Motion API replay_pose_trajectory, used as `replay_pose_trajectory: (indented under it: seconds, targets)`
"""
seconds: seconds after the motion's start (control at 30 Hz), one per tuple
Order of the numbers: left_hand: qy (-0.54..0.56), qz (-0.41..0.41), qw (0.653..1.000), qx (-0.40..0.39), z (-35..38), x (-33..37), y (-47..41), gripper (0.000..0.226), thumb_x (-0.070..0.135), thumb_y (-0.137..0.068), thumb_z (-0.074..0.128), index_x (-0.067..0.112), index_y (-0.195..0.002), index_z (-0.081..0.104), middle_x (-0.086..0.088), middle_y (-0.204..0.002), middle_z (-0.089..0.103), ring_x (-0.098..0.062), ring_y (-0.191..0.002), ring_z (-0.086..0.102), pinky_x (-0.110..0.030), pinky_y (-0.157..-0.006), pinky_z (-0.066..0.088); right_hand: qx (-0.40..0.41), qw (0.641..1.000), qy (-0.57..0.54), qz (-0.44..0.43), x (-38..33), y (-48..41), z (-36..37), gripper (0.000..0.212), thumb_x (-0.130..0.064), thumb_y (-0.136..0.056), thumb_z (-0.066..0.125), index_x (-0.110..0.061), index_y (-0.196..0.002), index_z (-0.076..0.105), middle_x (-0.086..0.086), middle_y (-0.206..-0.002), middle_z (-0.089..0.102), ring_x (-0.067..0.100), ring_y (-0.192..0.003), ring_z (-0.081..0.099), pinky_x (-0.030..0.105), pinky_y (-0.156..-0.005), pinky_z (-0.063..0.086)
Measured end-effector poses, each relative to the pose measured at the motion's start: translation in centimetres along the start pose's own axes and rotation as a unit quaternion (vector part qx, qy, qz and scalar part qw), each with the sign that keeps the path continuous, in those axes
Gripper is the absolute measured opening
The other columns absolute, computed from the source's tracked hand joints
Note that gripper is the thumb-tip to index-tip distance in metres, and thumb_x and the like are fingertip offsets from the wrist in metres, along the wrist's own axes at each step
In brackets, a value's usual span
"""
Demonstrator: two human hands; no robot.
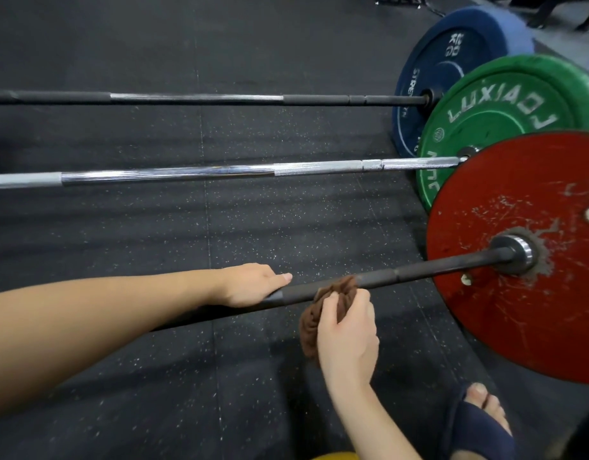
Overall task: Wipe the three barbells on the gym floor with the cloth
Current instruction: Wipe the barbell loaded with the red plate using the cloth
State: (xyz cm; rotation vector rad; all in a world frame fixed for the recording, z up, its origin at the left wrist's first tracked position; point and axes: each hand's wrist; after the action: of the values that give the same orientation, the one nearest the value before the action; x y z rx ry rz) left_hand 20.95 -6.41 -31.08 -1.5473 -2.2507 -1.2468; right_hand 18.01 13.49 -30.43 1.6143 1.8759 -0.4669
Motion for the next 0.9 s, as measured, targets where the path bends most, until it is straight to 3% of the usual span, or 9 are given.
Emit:
replay_pose_trajectory:
  seconds: [0.13, 0.2, 0.3, 0.37, 0.57, 0.67, 0.73, 0.8, 0.9]
  targets:
    - [0.007, 0.004, 1.0, -0.008, -0.2, 0.2, 0.0, 0.061, 0.058, -0.108, 0.024, 0.017, -0.065, 0.037, 0.001, -0.065, 0.044, -0.021, -0.066, 0.045, -0.032, -0.081, 0.042, -0.121, 0.983, 0.106, -0.084, -1.2, 3.0, 1.8, 0.03, -0.053, -0.1, 0.035, -0.027, -0.11, 0.044, -0.001, -0.107, 0.052, 0.031, -0.096, 0.065, 0.042, -0.077, 0.047]
    - [-0.001, -0.003, 1.0, -0.006, -0.2, 0.1, 0.3, 0.06, 0.059, -0.108, 0.023, 0.016, -0.069, 0.04, 0.001, -0.071, 0.051, -0.02, -0.074, 0.05, -0.031, -0.08, 0.042, -0.168, 0.976, 0.104, -0.092, -1.7, 4.0, 2.2, 0.028, -0.052, -0.102, 0.036, -0.028, -0.114, 0.043, -0.002, -0.111, 0.051, 0.031, -0.101, 0.064, 0.042, -0.08, 0.045]
    - [-0.012, -0.011, 1.0, -0.006, -0.2, -0.2, 0.7, 0.065, 0.06, -0.107, 0.022, 0.012, -0.087, 0.06, 0.0, -0.108, 0.07, -0.024, -0.109, 0.059, -0.033, -0.101, 0.042, -0.088, 0.994, 0.038, -0.048, -1.1, 2.5, 1.5, 0.025, -0.052, -0.101, 0.042, -0.027, -0.105, 0.045, -0.001, -0.109, 0.054, 0.034, -0.099, 0.063, 0.042, -0.078, 0.043]
    - [-0.014, -0.008, 1.0, 0.005, -0.3, -0.5, 1.7, 0.062, 0.059, -0.108, 0.022, 0.016, -0.104, 0.067, 0.003, -0.13, 0.066, -0.022, -0.124, 0.056, -0.034, -0.11, 0.037, -0.034, 0.999, -0.006, -0.009, -0.4, 1.1, 0.8, 0.024, -0.051, -0.1, 0.043, -0.027, -0.099, 0.047, -0.003, -0.102, 0.056, 0.029, -0.091, 0.065, 0.041, -0.078, 0.049]
    - [-0.006, -0.02, 0.999, 0.038, -0.4, -3.9, 7.1, 0.046, 0.056, -0.107, 0.026, 0.022, -0.089, 0.049, 0.011, -0.074, 0.057, -0.005, -0.07, 0.05, -0.028, -0.08, 0.043, -0.03, 0.999, -0.017, -0.005, -1.5, 1.9, 1.5, 0.026, -0.051, -0.098, 0.039, -0.026, -0.101, 0.048, -0.007, -0.095, 0.057, 0.017, -0.079, 0.064, 0.042, -0.077, 0.057]
    - [-0.002, -0.025, 0.999, 0.043, -0.5, -3.4, 6.8, 0.049, 0.053, -0.109, 0.026, 0.014, -0.087, 0.048, 0.002, -0.076, 0.06, -0.012, -0.073, 0.055, -0.028, -0.081, 0.045, -0.065, 0.997, 0.015, -0.029, -1.9, 3.0, 2.2, 0.03, -0.054, -0.097, 0.034, -0.027, -0.101, 0.046, -0.006, -0.098, 0.055, 0.022, -0.081, 0.065, 0.038, -0.073, 0.052]
    - [0.02, -0.052, 0.998, 0.001, -1.2, -2.8, 6.0, 0.051, 0.051, -0.11, 0.027, 0.015, -0.081, 0.05, 0.0, -0.067, 0.058, -0.013, -0.062, 0.056, -0.023, -0.075, 0.047, -0.095, 0.994, 0.026, -0.054, -2.4, 3.8, 2.6, 0.03, -0.056, -0.096, 0.033, -0.029, -0.1, 0.044, -0.008, -0.096, 0.054, 0.022, -0.082, 0.065, 0.039, -0.073, 0.053]
    - [0.056, -0.06, 0.996, -0.045, -1.7, -2.9, 5.5, 0.054, 0.052, -0.11, 0.027, 0.017, -0.077, 0.052, 0.0, -0.061, 0.058, -0.013, -0.052, 0.053, -0.032, -0.075, 0.052, -0.102, 0.992, 0.027, -0.065, -2.4, 4.0, 2.8, 0.029, -0.057, -0.096, 0.034, -0.03, -0.099, 0.044, -0.009, -0.095, 0.053, 0.018, -0.08, 0.064, 0.039, -0.073, 0.053]
    - [0.02, -0.049, 0.997, -0.054, -1.5, -3.4, 5.0, 0.049, 0.049, -0.111, 0.026, 0.022, -0.08, 0.052, -0.001, -0.073, 0.062, -0.009, -0.058, 0.055, -0.029, -0.079, 0.048, -0.074, 0.995, 0.029, -0.066, -1.2, 3.2, 2.6, 0.031, -0.058, -0.094, 0.033, -0.03, -0.099, 0.046, -0.009, -0.094, 0.052, 0.013, -0.075, 0.063, 0.04, -0.073, 0.056]
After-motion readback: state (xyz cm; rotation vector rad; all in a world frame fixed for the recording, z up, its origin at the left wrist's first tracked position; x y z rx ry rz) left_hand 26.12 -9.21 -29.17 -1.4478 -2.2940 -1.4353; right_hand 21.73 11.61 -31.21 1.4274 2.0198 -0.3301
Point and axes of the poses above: each hand's wrist, its own y-axis away from the middle knuckle, its own z-axis out of the palm, x = y × z
